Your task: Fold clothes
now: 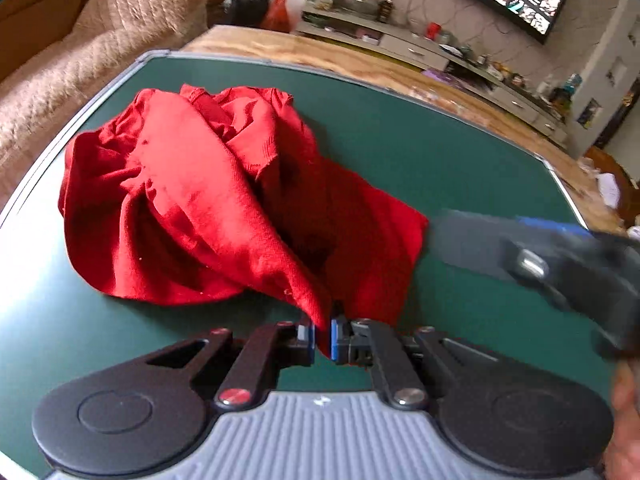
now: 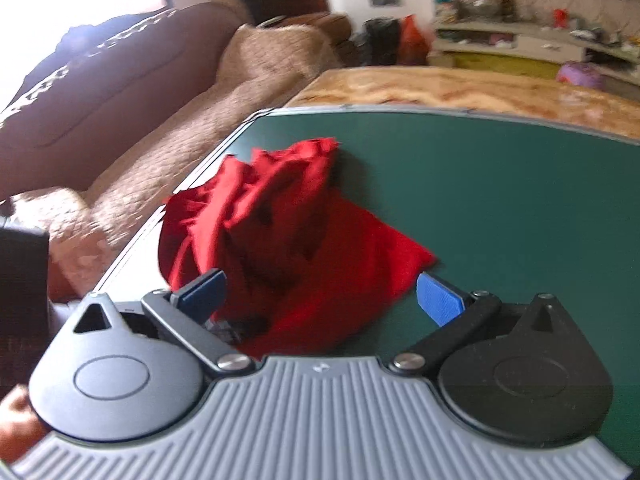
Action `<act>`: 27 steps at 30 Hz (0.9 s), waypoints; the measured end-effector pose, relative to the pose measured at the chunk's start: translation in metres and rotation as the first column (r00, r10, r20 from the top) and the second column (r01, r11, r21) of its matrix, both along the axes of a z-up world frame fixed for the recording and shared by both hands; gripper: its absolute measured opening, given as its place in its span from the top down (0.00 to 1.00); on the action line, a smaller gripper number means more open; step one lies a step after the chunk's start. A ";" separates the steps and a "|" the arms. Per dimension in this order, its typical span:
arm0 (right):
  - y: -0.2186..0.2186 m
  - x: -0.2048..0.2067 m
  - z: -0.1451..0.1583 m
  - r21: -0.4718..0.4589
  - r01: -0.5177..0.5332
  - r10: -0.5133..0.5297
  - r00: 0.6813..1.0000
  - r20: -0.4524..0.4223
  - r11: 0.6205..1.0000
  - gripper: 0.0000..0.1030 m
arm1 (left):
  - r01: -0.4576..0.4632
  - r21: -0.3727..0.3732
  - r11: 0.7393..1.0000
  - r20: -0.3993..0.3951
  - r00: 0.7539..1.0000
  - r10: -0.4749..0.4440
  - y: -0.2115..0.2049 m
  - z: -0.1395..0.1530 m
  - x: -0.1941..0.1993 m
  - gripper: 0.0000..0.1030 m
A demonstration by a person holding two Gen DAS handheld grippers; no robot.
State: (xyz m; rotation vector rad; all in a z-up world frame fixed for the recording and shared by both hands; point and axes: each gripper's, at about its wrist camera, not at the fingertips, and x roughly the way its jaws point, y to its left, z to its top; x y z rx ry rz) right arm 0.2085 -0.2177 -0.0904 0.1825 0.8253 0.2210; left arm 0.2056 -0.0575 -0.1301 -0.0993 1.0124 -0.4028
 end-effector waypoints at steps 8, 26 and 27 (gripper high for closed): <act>0.043 0.024 -0.007 0.056 -0.196 0.200 0.977 -0.072 0.979 0.00 | -0.022 0.055 0.998 -0.060 0.998 0.025 0.042 0.004 -0.028 0.70; 0.092 0.021 -0.039 0.020 -0.276 0.276 0.953 -0.127 0.961 0.85 | -0.216 0.106 0.971 -0.028 0.975 0.220 0.102 0.011 -0.042 0.58; 0.088 0.018 -0.036 0.016 -0.275 0.275 0.954 -0.117 0.961 0.90 | -0.217 0.104 0.971 -0.024 0.975 0.221 0.103 0.011 -0.042 0.58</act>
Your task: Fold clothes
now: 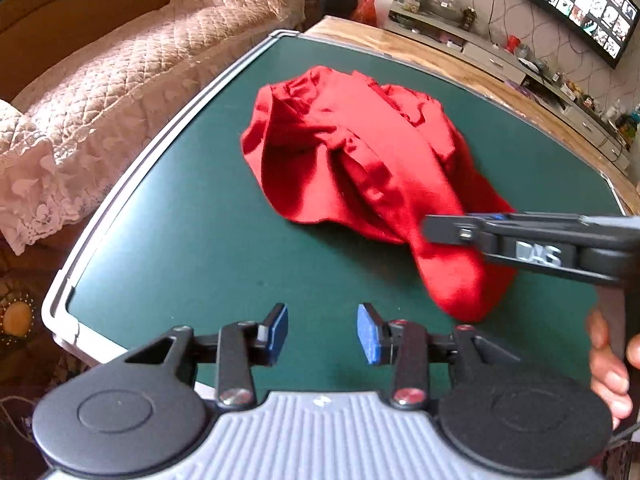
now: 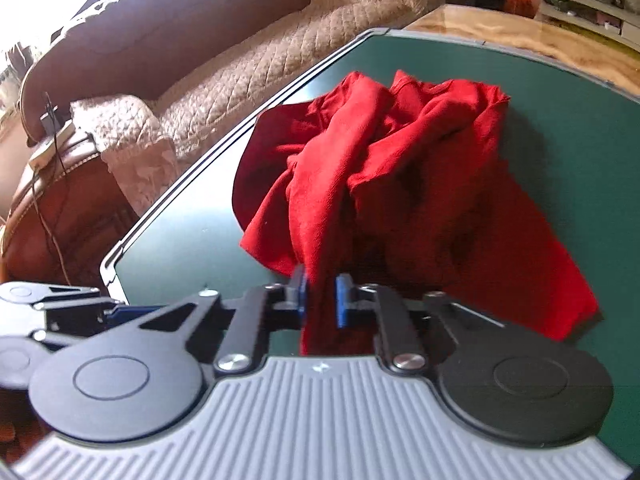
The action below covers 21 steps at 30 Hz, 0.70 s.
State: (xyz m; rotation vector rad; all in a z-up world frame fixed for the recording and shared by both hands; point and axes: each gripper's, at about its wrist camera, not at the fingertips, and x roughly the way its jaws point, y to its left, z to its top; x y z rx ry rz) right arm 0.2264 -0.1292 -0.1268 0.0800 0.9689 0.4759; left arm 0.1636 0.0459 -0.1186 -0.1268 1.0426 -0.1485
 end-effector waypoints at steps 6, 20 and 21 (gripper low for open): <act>-0.025 -0.027 0.028 -0.053 0.016 -0.010 0.995 0.104 0.998 0.91 | -0.002 -0.002 1.000 0.027 1.000 0.002 0.004 0.008 0.001 0.58; -0.105 -0.067 0.029 -0.221 0.079 -0.074 0.997 0.029 0.972 0.83 | 0.034 -0.013 0.999 -0.009 0.999 -0.034 -0.026 0.004 0.026 0.39; -0.102 -0.066 0.027 -0.223 0.081 -0.074 0.997 0.037 0.972 0.79 | 0.027 -0.018 0.999 -0.016 0.999 -0.028 -0.028 0.001 0.032 0.39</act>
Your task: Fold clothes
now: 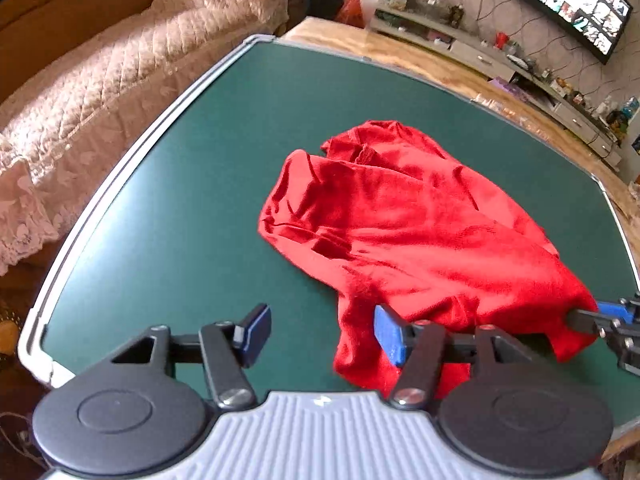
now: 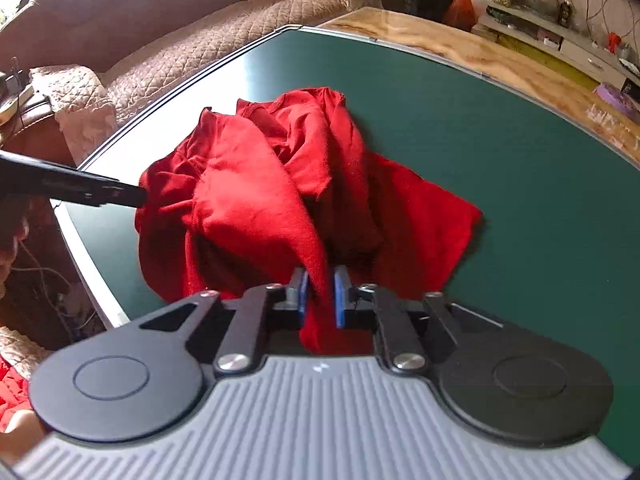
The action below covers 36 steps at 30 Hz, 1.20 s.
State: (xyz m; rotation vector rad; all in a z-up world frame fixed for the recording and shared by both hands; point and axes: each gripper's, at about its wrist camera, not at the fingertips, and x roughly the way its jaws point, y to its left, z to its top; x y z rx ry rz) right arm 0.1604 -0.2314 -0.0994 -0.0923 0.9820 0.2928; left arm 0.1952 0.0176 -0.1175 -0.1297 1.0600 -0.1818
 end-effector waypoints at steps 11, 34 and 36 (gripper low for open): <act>0.018 0.003 -0.001 0.006 0.000 0.000 0.997 0.074 1.000 0.57 | -0.057 -0.011 0.998 -0.082 0.995 0.056 -0.003 -0.027 0.042 0.60; 0.027 -0.012 -0.012 0.051 -0.097 0.095 0.995 0.026 0.994 0.57 | 0.061 -0.153 0.986 0.083 0.995 -0.049 0.014 0.030 -0.093 0.97; 0.025 -0.007 -0.004 0.117 -0.091 0.089 0.996 0.023 0.989 0.57 | 0.087 -0.155 0.984 0.092 0.993 -0.074 0.005 0.033 -0.095 0.97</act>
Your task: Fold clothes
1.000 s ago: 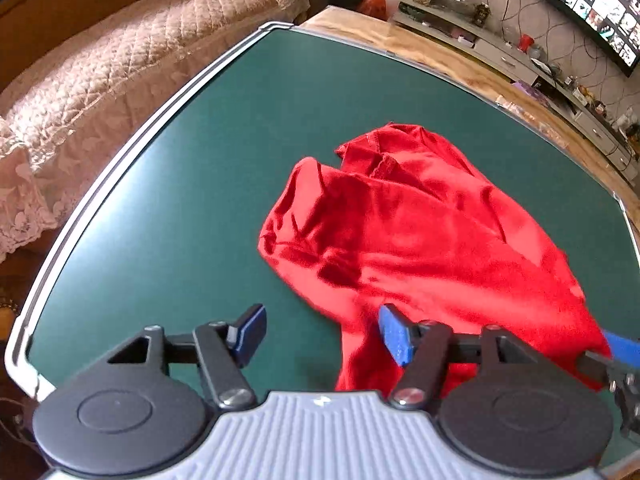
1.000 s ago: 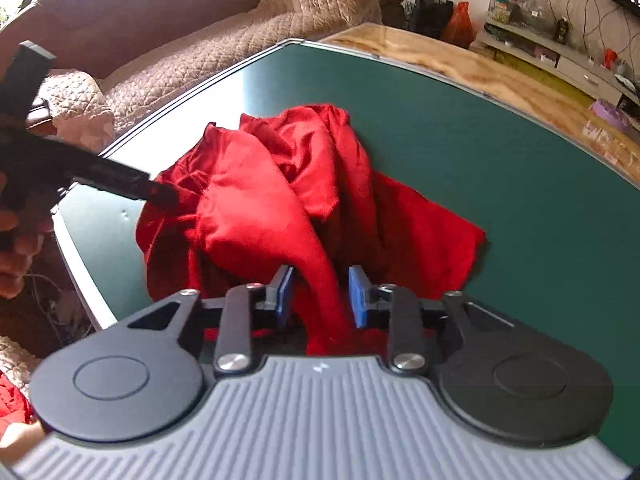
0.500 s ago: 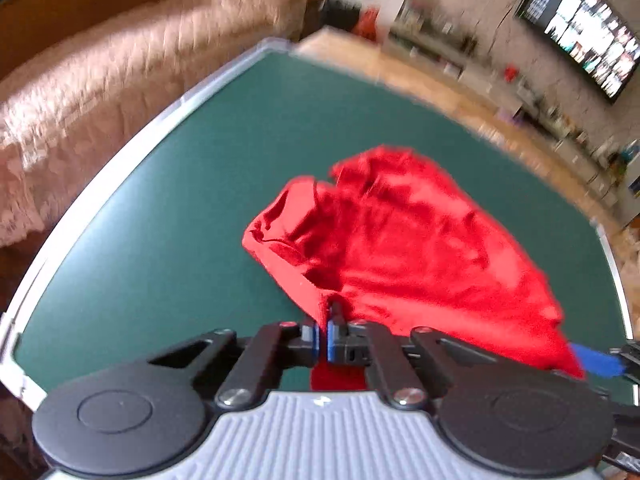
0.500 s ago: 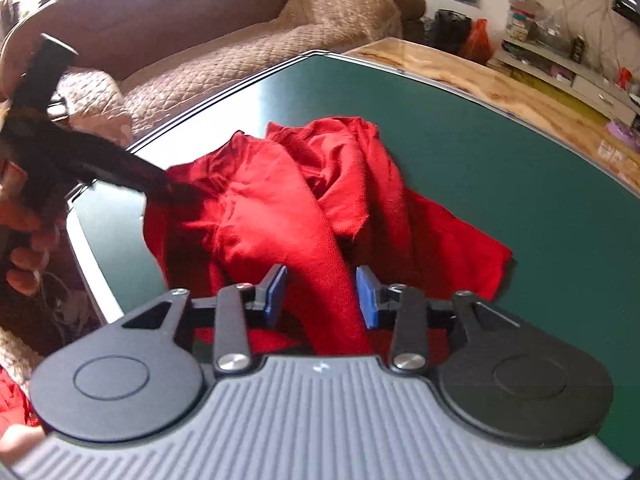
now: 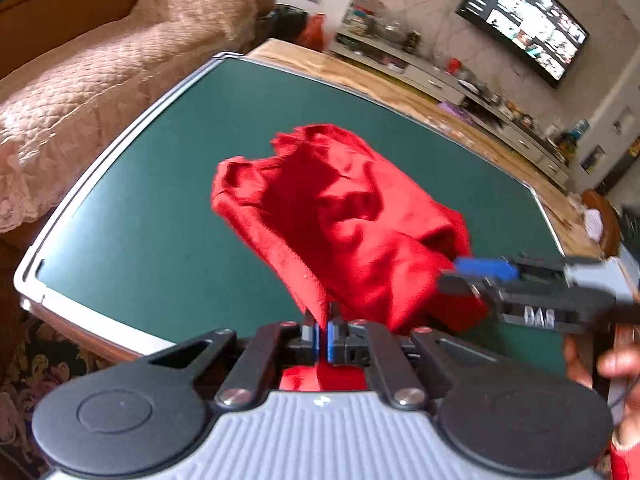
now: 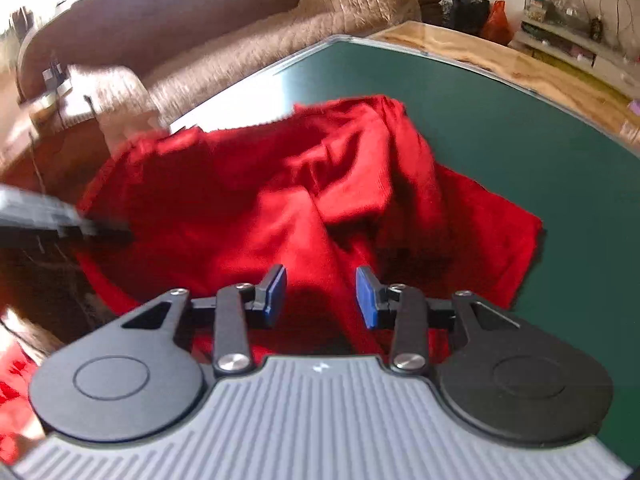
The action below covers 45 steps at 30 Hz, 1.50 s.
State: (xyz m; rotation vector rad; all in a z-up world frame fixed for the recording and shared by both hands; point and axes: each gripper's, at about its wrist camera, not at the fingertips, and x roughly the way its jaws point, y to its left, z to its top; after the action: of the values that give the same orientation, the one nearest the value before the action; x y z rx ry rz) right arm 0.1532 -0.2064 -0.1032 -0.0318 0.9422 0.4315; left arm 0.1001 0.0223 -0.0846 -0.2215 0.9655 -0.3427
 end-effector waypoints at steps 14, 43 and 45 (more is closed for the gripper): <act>0.058 0.056 0.037 0.167 -0.228 0.253 0.957 -0.141 0.959 0.49 | 0.183 0.081 0.980 0.104 0.976 -0.190 -0.070 0.001 -0.018 0.97; 0.033 0.043 0.013 -0.232 -0.216 0.195 0.975 -0.110 0.948 0.71 | 0.403 0.159 0.901 0.075 0.905 -0.418 -0.165 -0.041 0.015 0.95; 0.020 0.044 0.012 -0.190 -0.165 0.147 0.983 -0.107 0.968 0.73 | 0.407 0.160 0.899 0.068 0.905 -0.421 -0.162 -0.040 0.017 0.95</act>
State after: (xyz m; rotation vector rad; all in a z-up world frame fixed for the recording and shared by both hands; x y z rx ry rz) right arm 0.1974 -0.1866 -0.0912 -0.2713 1.0758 0.4864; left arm 0.1170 -0.1401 -0.1244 0.1377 0.9288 -0.6678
